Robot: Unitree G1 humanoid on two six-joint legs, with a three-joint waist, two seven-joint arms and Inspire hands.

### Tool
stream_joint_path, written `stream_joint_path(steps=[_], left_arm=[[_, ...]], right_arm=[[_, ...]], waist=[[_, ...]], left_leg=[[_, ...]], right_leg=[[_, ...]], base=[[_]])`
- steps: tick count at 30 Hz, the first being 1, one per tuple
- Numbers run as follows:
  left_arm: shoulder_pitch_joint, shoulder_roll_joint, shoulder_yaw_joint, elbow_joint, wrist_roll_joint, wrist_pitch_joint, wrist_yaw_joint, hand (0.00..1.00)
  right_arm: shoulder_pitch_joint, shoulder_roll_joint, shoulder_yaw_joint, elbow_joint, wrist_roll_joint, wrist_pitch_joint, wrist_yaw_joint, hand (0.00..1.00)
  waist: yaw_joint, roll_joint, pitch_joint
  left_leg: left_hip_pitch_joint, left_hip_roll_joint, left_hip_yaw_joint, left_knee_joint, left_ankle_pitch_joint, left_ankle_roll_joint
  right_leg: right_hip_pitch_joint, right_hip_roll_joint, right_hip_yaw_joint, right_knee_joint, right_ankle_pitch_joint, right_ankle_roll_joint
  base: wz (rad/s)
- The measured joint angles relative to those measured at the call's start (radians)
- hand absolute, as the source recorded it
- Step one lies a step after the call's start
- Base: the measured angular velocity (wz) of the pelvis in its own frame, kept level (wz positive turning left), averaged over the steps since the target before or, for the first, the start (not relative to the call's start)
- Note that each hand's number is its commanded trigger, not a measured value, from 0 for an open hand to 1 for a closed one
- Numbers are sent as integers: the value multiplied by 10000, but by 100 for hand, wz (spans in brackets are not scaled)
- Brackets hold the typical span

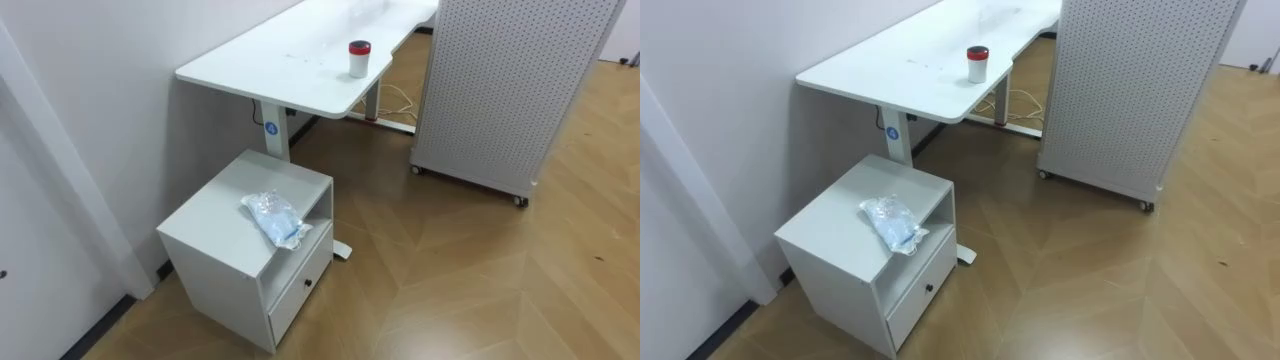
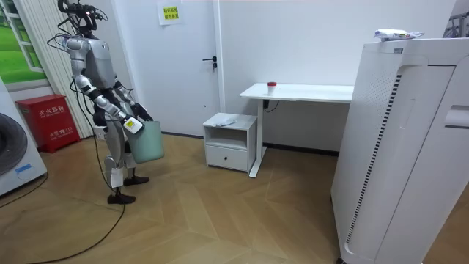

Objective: Pick garbage

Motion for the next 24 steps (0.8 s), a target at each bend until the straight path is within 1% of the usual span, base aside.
stream_joint_path(steps=[7, 11, 15, 18, 24], left_arm=[[-43, -6, -6, -17, -1, 0, -11, 0], [-159, -5, -148, -17, -8, 1, -12, 0], [-126, 9, -134, -21, 13, 1, -17, 0], [-124, 17, -96, -20, 8, 2, -43, 0], [-131, 62, -64, -19, 7, 1, -40, 0]], right_arm=[[-75, -1, 2, -5, -25, 0, 54, 100], [-268, -4, 57, -4, -15, 0, 125, 100], [-291, -26, 60, 0, -11, 0, 247, 100], [-292, -25, 61, 37, -12, 0, 325, 100], [-287, -38, 54, 116, -13, 5, 337, 100]], waist=[[5, 4, -1], [-13, 9, 0], [-3, -5, 3], [-3, -38, 23], [-11, -134, 32]], left_leg=[[-53, -1, -5, 13, 0, 0], [-103, -2, -29, 47, 0, 1], [-54, -5, -38, 21, 0, 1], [7, -3, -38, -3, 0, 0], [-23, -5, -37, -6, 1, 0]], right_leg=[[-34, 0, 4, -1, -2, 3], [-41, 1, -6, -2, -2, 3], [-11, 1, -29, -10, -2, 3], [-4, 1, -28, -12, -6, 9], [0, 1, -32, -8, -8, 12]], base=[[0], [0], [0], [0], [0]])
